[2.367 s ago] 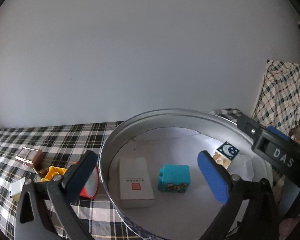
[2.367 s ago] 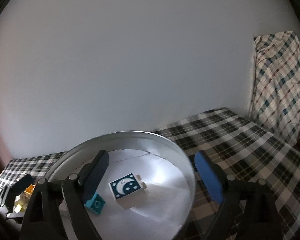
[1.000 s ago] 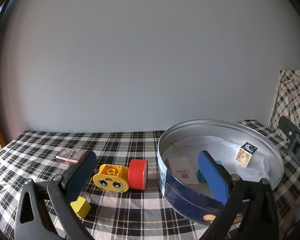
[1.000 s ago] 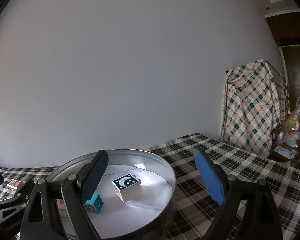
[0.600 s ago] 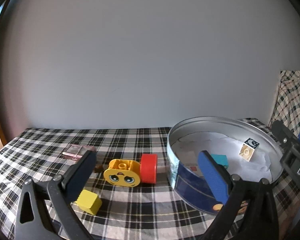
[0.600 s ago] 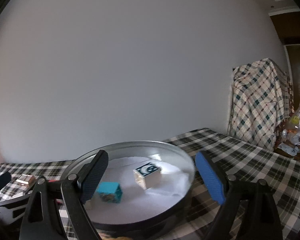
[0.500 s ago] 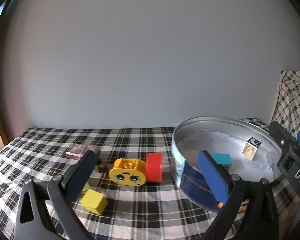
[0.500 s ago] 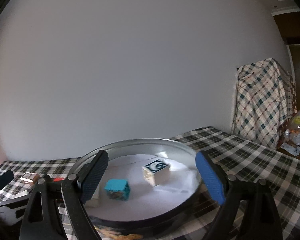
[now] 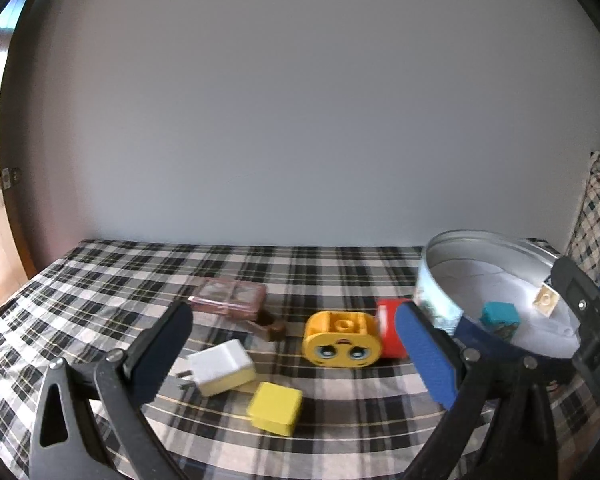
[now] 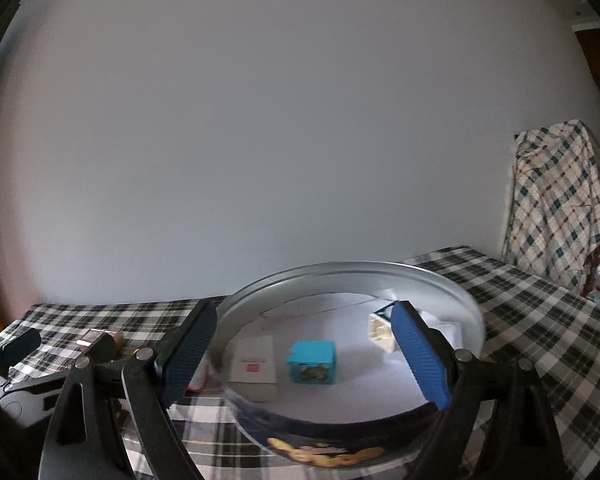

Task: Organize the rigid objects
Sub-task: 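Move the right tool to grasp the yellow block while the left tool approaches the white block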

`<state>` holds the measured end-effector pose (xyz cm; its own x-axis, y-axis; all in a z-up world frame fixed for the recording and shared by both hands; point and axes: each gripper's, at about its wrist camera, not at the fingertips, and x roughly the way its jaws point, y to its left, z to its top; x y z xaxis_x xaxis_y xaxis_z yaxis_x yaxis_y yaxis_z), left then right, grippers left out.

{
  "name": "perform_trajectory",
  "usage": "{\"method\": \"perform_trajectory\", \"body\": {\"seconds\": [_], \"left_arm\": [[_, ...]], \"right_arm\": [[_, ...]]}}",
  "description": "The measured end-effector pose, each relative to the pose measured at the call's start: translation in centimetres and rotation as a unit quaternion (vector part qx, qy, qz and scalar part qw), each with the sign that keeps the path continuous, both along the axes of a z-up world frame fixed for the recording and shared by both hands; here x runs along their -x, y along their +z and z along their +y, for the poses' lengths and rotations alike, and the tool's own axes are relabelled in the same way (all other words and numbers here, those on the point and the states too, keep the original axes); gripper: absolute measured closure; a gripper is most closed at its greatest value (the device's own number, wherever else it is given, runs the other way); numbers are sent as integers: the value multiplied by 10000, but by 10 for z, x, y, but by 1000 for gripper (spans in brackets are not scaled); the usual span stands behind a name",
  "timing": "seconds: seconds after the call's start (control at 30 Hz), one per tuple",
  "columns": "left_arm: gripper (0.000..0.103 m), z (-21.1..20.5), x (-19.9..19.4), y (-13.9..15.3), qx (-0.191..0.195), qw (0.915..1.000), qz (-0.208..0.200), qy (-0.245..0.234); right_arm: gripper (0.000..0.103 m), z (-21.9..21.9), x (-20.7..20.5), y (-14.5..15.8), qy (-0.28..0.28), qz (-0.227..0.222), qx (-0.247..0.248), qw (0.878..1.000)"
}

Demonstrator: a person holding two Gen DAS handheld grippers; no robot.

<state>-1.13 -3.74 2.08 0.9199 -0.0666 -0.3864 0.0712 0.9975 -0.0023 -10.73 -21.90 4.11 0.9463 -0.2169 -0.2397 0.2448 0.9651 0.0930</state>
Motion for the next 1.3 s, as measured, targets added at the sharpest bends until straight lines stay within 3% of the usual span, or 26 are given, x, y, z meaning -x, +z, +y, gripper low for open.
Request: {"method": "perform_trajectory", "body": {"seconds": [0.47,0.57,0.7,0.9,1.13,1.3], "left_arm": [[1,84,-32,-9,157,9965,391,716],[1,107,-44,-12,146,9931,578,1009],[1,140,-62,-22,451,9858,1062,1219],[1,170,-77,-34,768,9740,1493,1521],[1,159,-82,-30,17,9804,1417,1372],[1,147,-85,-30,-172,9850,1459,908]], "right_arm": [[12,48,-18,-6,607,291,165,9976],[13,63,-20,-7,831,350,269,9956],[13,83,-30,-11,1260,589,322,9898],[13,111,-58,-24,1780,1414,117,9737],[15,155,-82,-48,2355,2294,201,9442],[43,176,-98,-66,2472,2920,388,9231]]}}
